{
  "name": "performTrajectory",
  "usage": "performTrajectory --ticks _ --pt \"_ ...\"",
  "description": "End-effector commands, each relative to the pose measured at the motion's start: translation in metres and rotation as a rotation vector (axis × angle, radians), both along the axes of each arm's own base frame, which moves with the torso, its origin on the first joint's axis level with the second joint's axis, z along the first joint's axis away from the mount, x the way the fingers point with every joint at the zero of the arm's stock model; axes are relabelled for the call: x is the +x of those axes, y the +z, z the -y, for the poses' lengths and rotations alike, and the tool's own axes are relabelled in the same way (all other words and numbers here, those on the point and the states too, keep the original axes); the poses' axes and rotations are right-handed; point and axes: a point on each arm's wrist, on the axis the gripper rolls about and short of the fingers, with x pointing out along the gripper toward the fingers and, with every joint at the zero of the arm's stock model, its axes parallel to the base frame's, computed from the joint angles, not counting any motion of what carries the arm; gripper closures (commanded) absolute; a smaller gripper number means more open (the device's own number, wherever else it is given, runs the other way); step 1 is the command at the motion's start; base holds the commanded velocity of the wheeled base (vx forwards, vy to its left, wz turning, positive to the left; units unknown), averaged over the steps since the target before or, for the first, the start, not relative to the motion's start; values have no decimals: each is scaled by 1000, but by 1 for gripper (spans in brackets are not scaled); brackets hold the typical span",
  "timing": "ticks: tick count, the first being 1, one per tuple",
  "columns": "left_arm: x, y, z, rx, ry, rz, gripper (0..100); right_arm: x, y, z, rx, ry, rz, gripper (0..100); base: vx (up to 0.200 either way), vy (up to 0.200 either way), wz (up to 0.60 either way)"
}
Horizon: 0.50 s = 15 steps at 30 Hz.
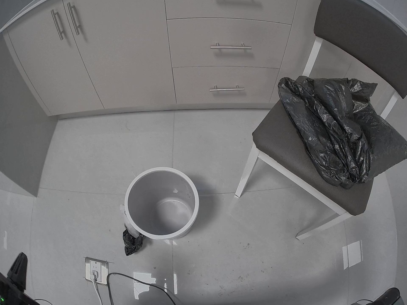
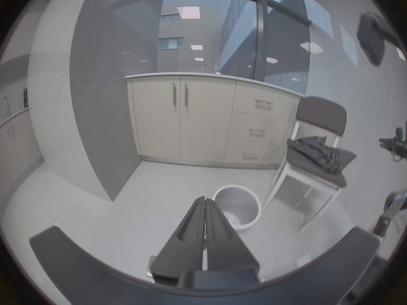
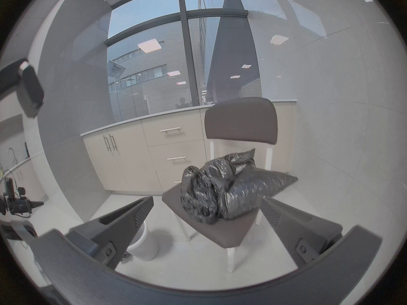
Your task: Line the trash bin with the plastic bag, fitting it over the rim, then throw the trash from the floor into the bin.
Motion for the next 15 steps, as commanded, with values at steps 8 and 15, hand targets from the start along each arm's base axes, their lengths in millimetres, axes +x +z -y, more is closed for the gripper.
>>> performTrajectory --ticks 8,15 --pt "72 183 19 -448 -306 -519 100 223 90 -103 278 224 -464 0 0 0 0" --pt "134 197 47 -524 -364 -880 100 253 48 -125 419 94 -658 0 0 0 0"
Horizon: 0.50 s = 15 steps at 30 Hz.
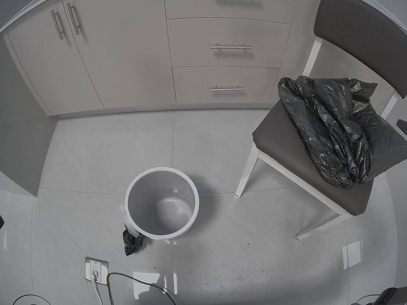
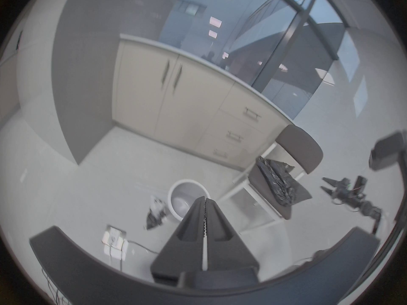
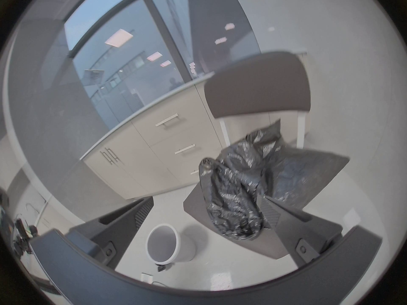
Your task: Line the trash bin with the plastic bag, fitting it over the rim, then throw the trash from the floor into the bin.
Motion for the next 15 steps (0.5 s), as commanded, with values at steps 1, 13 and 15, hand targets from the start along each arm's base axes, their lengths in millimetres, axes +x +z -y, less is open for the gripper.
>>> performTrajectory --ticks 1,13,15 --pt "130 70 50 -172 -245 -653 100 141 -50 -103 158 -13 -464 0 0 0 0" --pt "146 54 62 -102 -374 -707 100 138 -69 -79 288 -169 -602 0 0 0 0" --pt "148 52 63 -103 -376 -702 100 131 -62 -73 308 -171 -579 0 0 0 0"
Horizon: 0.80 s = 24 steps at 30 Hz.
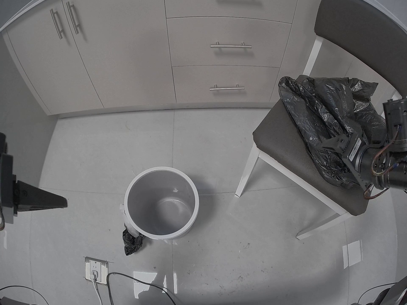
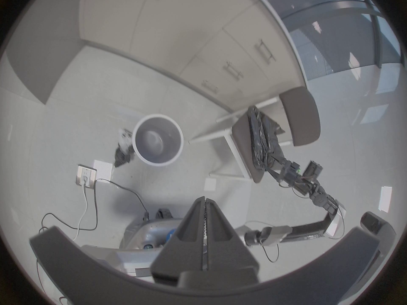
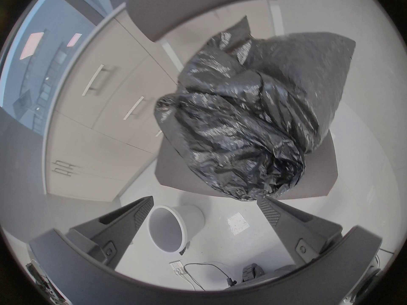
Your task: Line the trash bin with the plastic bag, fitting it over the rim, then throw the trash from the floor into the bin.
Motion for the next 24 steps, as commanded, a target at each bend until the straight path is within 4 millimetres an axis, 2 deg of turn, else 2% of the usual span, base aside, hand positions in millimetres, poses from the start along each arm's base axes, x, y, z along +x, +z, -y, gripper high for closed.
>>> performTrajectory --ticks 1,6,11,14,15,16,17,18,22,24 --pt "28 -11 15 23 -43 -95 100 7 -11 -1 -15 -24 -54 0 0 0 0" --pt "27 -8 15 8 -43 -63 100 -11 15 7 27 -14 37 0 0 0 0" --pt "23 -8 14 6 -45 -55 100 -32 32 18 28 -30 34 0 0 0 0" --pt "26 -10 15 6 -46 -54 100 -39 29 22 28 -40 11 0 0 0 0" --pt "29 -13 16 4 -44 -47 100 -40 17 24 30 -61 -33 0 0 0 0" --pt "29 -13 16 4 -44 -47 100 -40 17 24 30 -61 -33 0 0 0 0" --pt "33 -17 18 3 -44 -38 100 -38 3 25 25 -81 -81 0 0 0 0" --pt "35 -19 18 2 -44 -35 100 -37 0 26 24 -87 -93 0 0 0 0" --pt "40 -25 21 -7 -45 -5 100 -18 -23 30 46 -128 -95 0 0 0 0" --pt "41 -25 21 -10 -45 3 100 -12 -28 29 53 -129 -85 0 0 0 0"
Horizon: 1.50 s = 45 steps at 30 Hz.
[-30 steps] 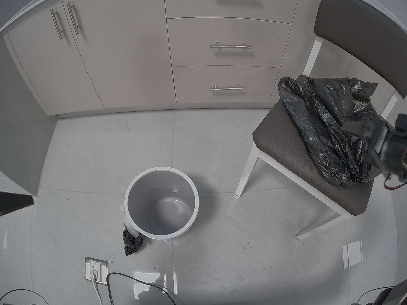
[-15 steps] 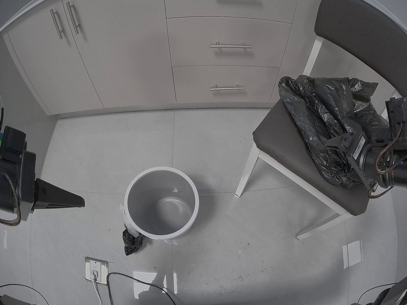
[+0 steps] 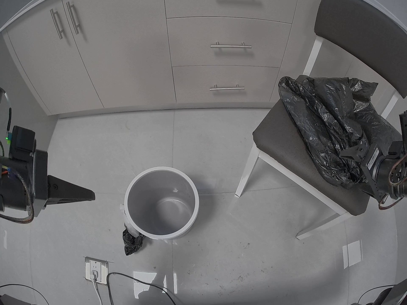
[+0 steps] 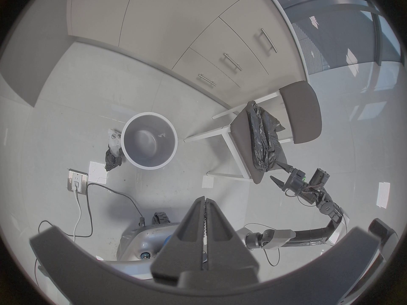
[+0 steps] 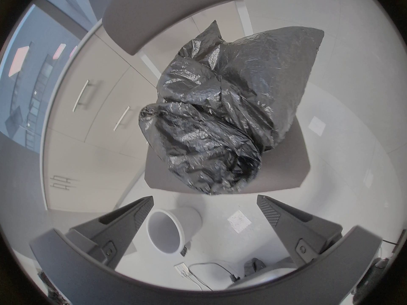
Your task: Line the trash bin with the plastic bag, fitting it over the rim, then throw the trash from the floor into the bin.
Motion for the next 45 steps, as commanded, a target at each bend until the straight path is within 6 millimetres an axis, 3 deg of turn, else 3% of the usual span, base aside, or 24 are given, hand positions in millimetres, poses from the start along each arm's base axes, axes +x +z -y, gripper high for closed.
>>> performTrajectory --ticks 1,7,17,23,26,29,38,45 --pt "5 -9 2 0 1 8 100 25 -32 6 1 -54 -26 0 0 0 0" --pt "7 -10 2 8 -3 9 100 48 -40 9 -10 -92 -40 0 0 0 0" --pt "9 -11 3 4 -3 19 100 49 -33 18 -1 -129 -13 0 0 0 0" --pt "9 -11 3 4 -3 19 100 39 -14 19 20 -118 43 0 0 0 0" --pt "9 -11 3 4 -3 19 100 22 4 22 23 -110 69 0 0 0 0" --pt "9 -11 3 4 -3 19 100 13 8 25 8 -107 56 0 0 0 0" --pt "10 -11 4 -1 -7 25 100 15 -14 27 -20 -116 -24 0 0 0 0" --pt "15 -19 6 7 -3 5 100 39 -34 21 -40 -115 -89 0 0 0 0"
